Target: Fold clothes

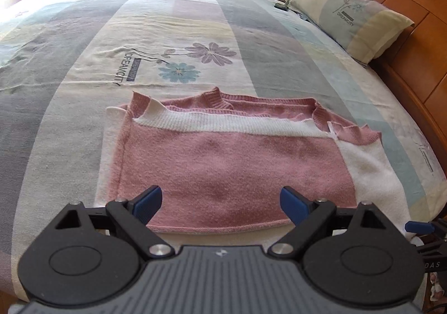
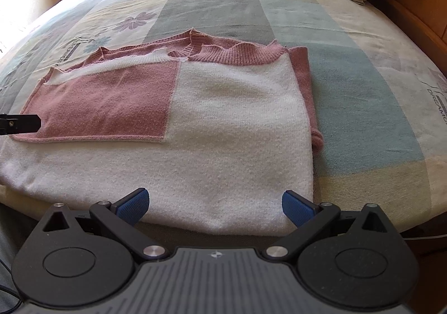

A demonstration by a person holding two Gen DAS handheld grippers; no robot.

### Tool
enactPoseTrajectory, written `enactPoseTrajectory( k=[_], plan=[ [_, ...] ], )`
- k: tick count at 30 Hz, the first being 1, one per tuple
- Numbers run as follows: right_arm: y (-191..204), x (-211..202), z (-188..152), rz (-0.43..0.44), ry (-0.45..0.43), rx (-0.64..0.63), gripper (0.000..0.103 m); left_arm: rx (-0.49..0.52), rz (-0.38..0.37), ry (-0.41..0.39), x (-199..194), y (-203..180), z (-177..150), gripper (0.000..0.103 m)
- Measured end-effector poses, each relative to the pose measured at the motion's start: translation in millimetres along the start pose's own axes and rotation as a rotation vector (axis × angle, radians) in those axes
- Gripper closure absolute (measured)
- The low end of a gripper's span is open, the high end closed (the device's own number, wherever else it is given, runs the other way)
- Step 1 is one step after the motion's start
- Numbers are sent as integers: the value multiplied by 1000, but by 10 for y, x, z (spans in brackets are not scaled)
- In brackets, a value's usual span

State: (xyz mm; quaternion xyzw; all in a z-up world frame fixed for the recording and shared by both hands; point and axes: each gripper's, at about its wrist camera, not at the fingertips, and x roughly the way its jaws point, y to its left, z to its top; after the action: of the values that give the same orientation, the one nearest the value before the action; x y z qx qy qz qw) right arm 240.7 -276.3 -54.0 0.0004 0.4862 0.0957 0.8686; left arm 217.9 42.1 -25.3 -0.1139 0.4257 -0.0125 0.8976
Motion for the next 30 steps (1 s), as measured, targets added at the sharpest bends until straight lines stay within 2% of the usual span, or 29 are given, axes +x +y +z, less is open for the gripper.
enactPoseTrajectory(
  k=[4, 6, 10, 15, 21, 30],
  plan=[
    [31, -10, 25, 10, -14, 1, 0, -89, -8, 8, 117, 362, 22, 12],
    [63, 1, 43, 11, -14, -7, 0, -131, -33, 41, 242, 477, -42, 12],
    [127, 35, 72, 5, -4, -27, 0, -136, -67, 33, 286, 522, -120, 11],
    [189, 36, 119, 7, -4, -30, 0, -102, -92, -13, 115, 440, -10, 11],
    [311, -8, 151, 6, -11, -56, 0, -100, -28, 35, 257, 516, -8, 11],
    [477, -63, 189, 6, -22, -79, 0, -124, -105, -28, 27, 702, 5, 10]
  ],
)
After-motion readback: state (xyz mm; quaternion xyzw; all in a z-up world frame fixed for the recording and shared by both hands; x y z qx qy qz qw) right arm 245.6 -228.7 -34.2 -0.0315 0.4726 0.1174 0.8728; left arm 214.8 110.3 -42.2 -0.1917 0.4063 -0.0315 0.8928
